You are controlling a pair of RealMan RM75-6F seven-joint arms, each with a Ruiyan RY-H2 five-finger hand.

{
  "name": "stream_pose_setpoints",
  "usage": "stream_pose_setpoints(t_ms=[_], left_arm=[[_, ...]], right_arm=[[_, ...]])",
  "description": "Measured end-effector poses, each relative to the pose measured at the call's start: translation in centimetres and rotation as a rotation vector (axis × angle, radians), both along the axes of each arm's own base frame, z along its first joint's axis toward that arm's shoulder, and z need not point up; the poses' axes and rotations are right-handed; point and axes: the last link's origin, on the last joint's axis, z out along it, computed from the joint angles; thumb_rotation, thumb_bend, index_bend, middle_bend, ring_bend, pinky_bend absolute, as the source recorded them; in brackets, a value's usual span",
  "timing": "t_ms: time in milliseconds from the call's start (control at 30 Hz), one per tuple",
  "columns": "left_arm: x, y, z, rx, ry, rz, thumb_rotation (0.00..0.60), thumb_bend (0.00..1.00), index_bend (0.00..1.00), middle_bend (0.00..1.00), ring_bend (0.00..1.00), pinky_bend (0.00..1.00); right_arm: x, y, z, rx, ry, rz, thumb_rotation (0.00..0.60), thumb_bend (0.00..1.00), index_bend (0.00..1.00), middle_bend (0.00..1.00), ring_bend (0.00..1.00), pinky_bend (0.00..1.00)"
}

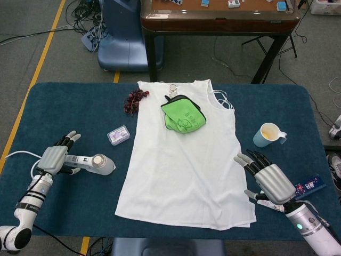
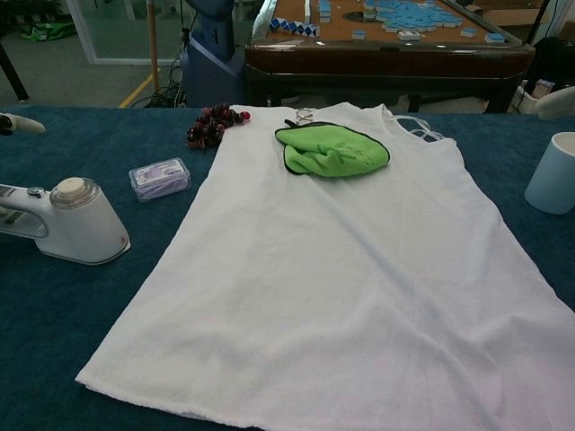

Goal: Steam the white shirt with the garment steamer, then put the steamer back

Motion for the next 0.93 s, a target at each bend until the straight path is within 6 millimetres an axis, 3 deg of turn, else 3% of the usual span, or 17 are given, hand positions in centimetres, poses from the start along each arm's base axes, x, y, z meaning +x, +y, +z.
stream_pose_setpoints(t_ms=[233,567,933], left_arm=[[0.2,-3.0,2.4,0.118,-0.019,-0.067,0.6,0.11,0.06,0.02,0.01,0.14],[-1.4,-9.5,4.2,0.219,0.043,-0.074,0.6,0.11,0.09,0.03,0.01,0.14],[-1.5,-13.1,5.5,0.29,0.063,-0.045,0.6,0.11,0.09,0.03,0.01,0.14]], right_arm=[[-1.8,0.3,1.4,-0.065,0.031,-0.085,0.6,0.23,0.09,0.2,0.06,0.1],[-3.6,2.1,3.6,-0.173,0.048,-0.173,0.6,0.23,0.1,0.21,0.06,0.1],[-4.3,4.2,4.5,-0.252,0.07,-0.218,0.6,0.23,0.11,0.21,0.06,0.1]])
